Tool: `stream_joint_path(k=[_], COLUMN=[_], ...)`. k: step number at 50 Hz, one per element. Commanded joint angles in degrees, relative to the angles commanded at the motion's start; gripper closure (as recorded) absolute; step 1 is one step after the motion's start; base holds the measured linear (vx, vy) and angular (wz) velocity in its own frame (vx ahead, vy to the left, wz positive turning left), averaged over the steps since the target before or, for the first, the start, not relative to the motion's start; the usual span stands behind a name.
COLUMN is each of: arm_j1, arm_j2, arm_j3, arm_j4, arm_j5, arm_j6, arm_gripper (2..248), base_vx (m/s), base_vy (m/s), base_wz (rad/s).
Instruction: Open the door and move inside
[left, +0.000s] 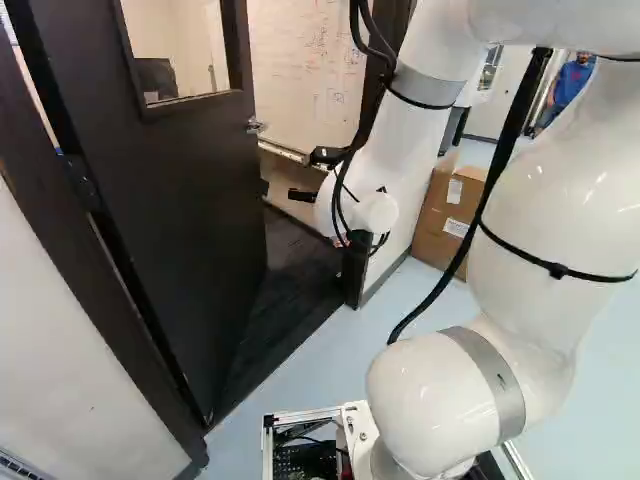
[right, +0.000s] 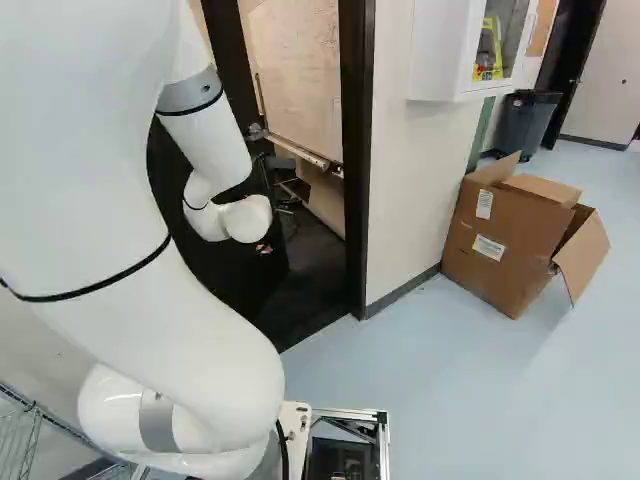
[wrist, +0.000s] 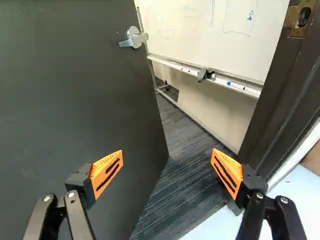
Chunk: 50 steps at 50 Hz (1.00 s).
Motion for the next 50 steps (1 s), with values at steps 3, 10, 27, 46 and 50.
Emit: stream_joint_path(k=[3, 10, 27, 46, 50], arm_j1=[0.01, 0.01, 0.01, 0.01, 0.01], arm_j2=[0.07, 0.14, 0.14, 0.14, 0.14], arm_j3=[0.08, 0.14, 0.14, 0.14, 0.14], arm_j4=[0.21, 0.39, 0.39, 0.39, 0.39], arm_j5=[-0.02, -0.04, -0.04, -0.04, -0.04], arm_j6=[0.0, 0.0, 0.0, 0.0, 0.0], arm_gripper=[3, 3, 3, 3, 3], base_vx=[0.0, 0.0, 0.0, 0.0, 0.0], base_vy=[0.0, 0.0, 0.0, 0.0, 0.0], base_wz=[0.0, 0.0, 0.0, 0.0, 0.0])
